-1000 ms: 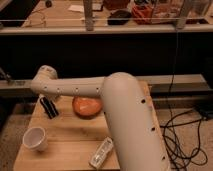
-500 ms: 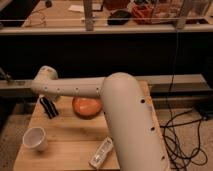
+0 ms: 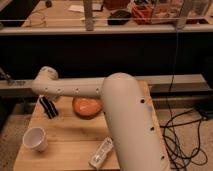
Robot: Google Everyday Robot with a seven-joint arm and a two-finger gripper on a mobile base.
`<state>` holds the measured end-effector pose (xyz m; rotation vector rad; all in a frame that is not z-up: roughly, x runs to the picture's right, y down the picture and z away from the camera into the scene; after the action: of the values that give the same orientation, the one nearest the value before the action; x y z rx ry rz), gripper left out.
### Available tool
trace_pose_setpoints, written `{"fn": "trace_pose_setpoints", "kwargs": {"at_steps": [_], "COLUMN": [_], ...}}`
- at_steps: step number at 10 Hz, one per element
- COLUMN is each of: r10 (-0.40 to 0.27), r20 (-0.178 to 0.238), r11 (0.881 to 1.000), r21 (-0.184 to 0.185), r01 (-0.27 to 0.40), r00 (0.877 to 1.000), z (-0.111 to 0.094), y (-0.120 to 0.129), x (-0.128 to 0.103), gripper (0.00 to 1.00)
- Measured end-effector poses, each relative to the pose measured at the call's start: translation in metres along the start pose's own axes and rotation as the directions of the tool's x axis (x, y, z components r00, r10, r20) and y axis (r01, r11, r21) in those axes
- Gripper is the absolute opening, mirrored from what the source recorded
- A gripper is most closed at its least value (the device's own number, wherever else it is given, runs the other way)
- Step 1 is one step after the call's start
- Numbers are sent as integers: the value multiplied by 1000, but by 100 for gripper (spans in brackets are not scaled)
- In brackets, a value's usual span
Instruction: Knock the eraser over
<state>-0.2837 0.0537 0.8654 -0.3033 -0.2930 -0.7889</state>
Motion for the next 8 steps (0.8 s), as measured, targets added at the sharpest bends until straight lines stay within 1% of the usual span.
{"fn": "trace_pose_setpoints", "kwargs": {"at_steps": [8], "r10": [-6], "r20": [-3], "r11": [1000], "r21": [18], "r01": [6], "r00": [1000], "z": [5], "y": [-3], "x": [0], "gripper": [0]}}
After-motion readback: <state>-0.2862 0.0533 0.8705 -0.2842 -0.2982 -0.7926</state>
